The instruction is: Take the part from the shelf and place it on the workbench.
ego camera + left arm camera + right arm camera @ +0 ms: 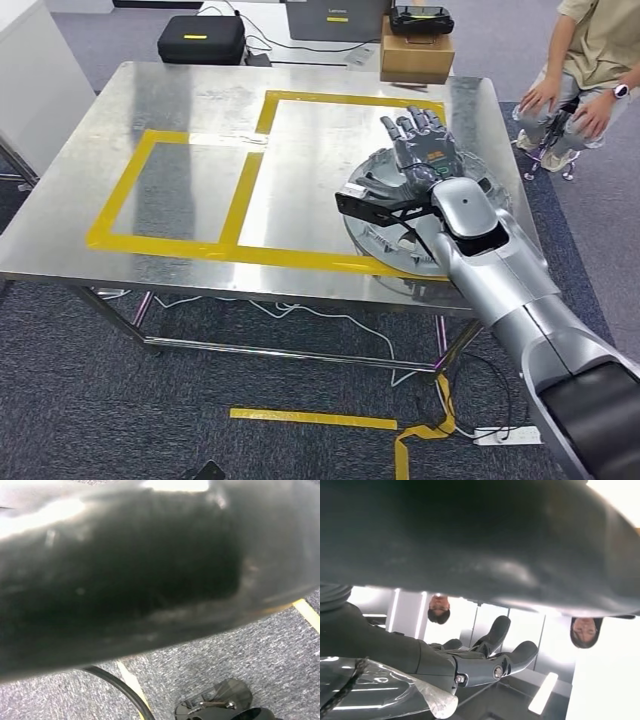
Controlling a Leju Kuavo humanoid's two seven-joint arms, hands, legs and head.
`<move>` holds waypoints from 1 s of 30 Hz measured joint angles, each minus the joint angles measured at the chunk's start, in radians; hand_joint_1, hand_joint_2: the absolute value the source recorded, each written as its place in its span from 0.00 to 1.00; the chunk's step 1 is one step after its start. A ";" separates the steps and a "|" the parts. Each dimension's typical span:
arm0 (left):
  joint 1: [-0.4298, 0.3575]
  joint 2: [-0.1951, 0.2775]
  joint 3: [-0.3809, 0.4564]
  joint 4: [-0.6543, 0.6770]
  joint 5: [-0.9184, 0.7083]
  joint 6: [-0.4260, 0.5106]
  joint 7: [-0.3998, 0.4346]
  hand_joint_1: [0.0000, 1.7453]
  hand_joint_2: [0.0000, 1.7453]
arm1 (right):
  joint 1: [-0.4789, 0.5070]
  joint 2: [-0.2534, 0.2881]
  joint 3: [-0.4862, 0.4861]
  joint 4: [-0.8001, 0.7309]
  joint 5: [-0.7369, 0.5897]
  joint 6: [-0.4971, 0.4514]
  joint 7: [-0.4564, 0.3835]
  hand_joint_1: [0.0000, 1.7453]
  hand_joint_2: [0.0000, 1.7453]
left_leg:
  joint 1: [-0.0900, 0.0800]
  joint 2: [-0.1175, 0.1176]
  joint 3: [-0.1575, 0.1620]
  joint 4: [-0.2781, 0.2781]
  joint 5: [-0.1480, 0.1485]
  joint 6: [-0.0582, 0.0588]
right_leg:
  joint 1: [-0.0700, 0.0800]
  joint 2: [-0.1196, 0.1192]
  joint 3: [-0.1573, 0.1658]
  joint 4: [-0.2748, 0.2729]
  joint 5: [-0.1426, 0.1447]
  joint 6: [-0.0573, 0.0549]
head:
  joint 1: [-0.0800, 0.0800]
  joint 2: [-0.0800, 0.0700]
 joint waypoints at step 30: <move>-0.030 -0.043 0.032 0.000 -0.014 0.062 0.026 0.00 0.00 | 0.123 -0.004 0.102 -0.310 0.089 0.099 0.199 0.00 0.00 | 0.000 0.000 0.000 0.000 0.000 0.000 | 0.000 0.000 0.000 0.000 0.000 0.000 | 0.000 0.000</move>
